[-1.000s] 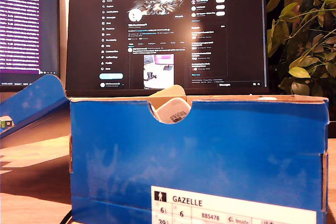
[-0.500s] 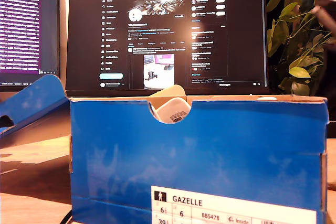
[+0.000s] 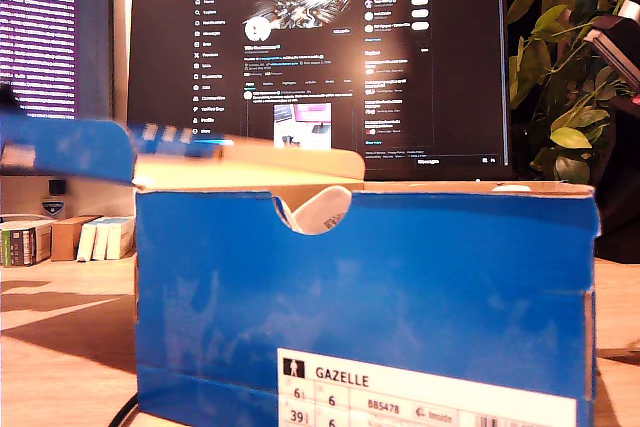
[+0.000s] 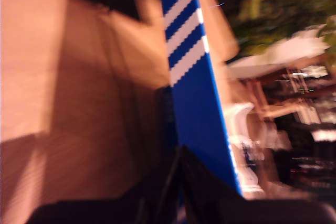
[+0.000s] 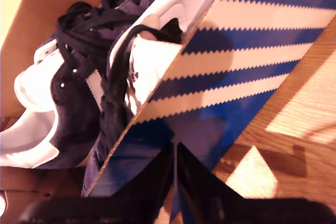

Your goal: Close the blue shoebox by pushing the lid with your left arm and holding the box in place with your right arm

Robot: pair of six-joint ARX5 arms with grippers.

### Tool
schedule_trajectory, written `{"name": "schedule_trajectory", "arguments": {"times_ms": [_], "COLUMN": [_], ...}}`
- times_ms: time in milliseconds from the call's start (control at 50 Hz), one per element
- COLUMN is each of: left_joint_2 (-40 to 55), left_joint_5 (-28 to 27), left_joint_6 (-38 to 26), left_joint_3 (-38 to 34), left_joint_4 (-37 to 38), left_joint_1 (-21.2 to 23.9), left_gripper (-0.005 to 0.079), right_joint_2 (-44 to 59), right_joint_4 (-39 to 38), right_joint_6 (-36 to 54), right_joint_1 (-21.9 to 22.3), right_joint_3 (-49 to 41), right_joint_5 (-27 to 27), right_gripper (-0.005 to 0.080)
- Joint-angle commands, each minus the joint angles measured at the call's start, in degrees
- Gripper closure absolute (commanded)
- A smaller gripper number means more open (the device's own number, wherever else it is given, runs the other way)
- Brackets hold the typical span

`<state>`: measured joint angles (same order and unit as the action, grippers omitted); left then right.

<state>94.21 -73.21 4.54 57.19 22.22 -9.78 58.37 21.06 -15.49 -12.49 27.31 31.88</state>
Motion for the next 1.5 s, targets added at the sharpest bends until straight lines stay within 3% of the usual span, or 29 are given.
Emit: {"name": "schedule_trajectory", "arguments": {"times_ms": [0, 300, 680, 900, 1060, 1160, 1320, 1480], "left_joint_2": [-0.2, -4.4, -12.6, -13.7, -13.7, -13.7, -13.7, -13.7], "left_joint_5": [-1.7, -8.8, -8.2, -3.4, 2.7, 3.5, 5.1, 11.0], "left_joint_6": [0.0, 0.2, 4.3, 6.4, 11.8, 15.6, 17.1, 13.9], "left_joint_3": [0.5, 1.9, 2.2, 2.2, 2.2, 2.2, 2.2, 2.2], "left_joint_4": [1.3, 4.0, 3.3, 0.5, -8.3, -14.3, -16.0, -13.2], "left_joint_1": [2.4, 10.6, 23.8, 32.1, 37.2, 39.4, 40.2, 38.2], "left_gripper": [0.0761, 0.0761, 0.0761, 0.0761, 0.0761, 0.0761, 0.0761, 0.0761], "right_joint_2": [0.3, 0.3, 0.3, 0.2, 0.2, 0.2, 0.2, 0.2], "right_joint_4": [-1.1, -1.1, -1.1, -0.6, 1.3, 1.7, 3.2, 5.7], "right_joint_6": [-0.2, 1.0, 5.5, 8.0, 9.6, 9.6, 9.5, 9.2], "right_joint_1": [-0.8, -0.7, 1.9, 8.9, 12.3, 13.4, 13.7, 13.6], "right_joint_3": [0.5, 0.5, 0.6, 2.5, 5.9, 8.2, 12.5, 16.1], "right_joint_5": [0.0, -1.1, -4.9, -5.6, -5.3, -4.7, -0.8, 3.9], "right_gripper": [0.0763, 0.0763, 0.0763, 0.0763, 0.0763, 0.0763, 0.0763, 0.0763]}}
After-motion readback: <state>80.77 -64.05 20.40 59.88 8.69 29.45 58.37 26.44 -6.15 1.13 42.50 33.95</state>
